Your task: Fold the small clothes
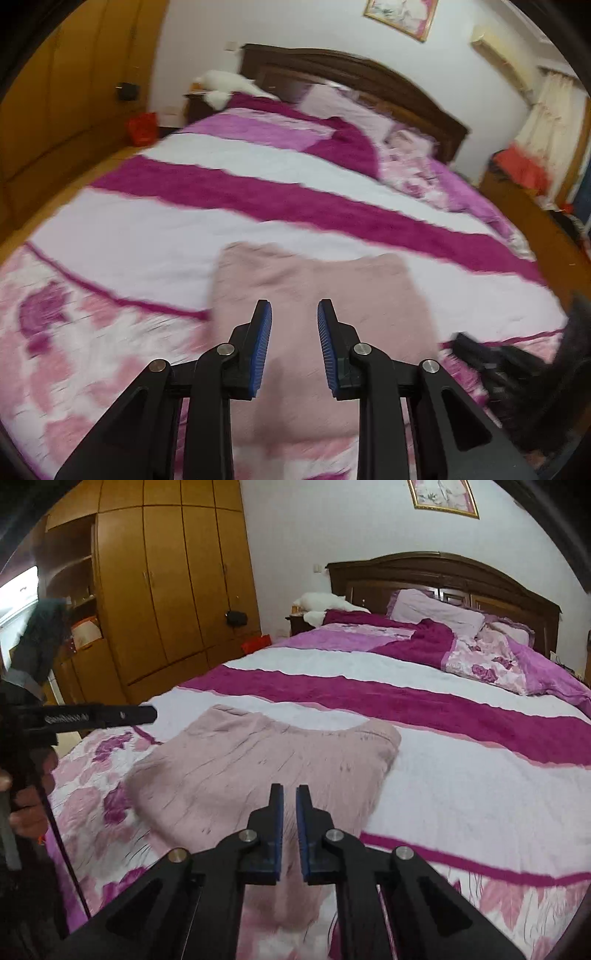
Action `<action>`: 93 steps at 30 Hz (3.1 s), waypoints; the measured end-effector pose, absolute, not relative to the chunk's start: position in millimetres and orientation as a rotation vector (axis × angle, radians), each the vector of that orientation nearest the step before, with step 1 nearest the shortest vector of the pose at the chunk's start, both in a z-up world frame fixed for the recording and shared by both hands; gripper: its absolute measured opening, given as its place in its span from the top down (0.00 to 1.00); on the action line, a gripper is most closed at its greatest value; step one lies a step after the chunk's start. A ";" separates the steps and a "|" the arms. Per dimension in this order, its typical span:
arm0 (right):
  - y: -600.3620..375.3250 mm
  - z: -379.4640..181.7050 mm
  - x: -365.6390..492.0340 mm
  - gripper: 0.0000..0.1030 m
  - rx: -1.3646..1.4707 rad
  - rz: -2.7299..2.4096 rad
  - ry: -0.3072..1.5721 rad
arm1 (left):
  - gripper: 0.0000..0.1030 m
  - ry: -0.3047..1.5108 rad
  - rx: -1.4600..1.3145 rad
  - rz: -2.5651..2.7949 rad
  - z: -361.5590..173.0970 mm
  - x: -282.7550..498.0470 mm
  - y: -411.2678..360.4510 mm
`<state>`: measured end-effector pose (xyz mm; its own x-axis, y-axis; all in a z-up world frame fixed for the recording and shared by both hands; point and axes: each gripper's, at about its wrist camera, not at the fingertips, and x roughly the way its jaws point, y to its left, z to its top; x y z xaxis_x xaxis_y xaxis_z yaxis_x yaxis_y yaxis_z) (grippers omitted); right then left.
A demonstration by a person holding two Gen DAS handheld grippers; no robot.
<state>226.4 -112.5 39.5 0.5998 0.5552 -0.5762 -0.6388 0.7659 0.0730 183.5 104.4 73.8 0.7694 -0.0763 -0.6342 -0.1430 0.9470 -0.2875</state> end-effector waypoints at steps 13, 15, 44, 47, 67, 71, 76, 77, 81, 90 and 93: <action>-96.7 -12.1 276.5 0.96 -0.110 0.647 0.734 | 1.00 0.936 -0.253 0.071 -9.2 235.5 94.7; -99.7 -17.9 279.8 0.97 -0.094 0.646 0.737 | 1.00 0.930 -0.235 0.074 -8.3 233.1 89.7; -82.9 -21.7 239.4 1.00 -0.186 0.638 0.766 | 1.00 0.955 -0.201 0.083 -8.7 203.2 81.7; -82.2 -23.2 240.2 1.00 -0.186 0.640 0.776 | 1.00 0.955 -0.164 0.085 -6.9 202.7 76.6; -135.7 48.9 257.7 0.25 0.117 0.704 0.709 | 0.46 0.741 -0.268 -0.013 43.5 192.3 129.5; -153.0 31.3 274.6 0.23 0.135 0.675 0.787 | 0.44 0.831 -0.399 -0.019 17.8 207.3 163.9; -176.8 -3.0 287.4 0.23 0.147 0.603 0.850 | 0.44 0.911 -0.410 0.037 -8.2 213.8 175.3; -180.1 -10.1 289.6 0.23 0.154 0.595 0.859 | 0.44 0.940 -0.408 0.052 -14.2 217.4 176.1; -199.1 -41.2 309.6 0.19 0.333 0.626 0.924 | 0.38 0.974 -0.467 0.026 -27.3 226.0 177.7; -199.5 -54.0 338.9 0.18 0.440 0.677 0.921 | 0.38 0.970 -0.703 -0.068 -43.5 240.3 209.7; -192.4 -57.0 348.0 0.18 0.474 0.737 0.941 | 0.38 0.972 -0.733 -0.101 -44.8 247.9 211.2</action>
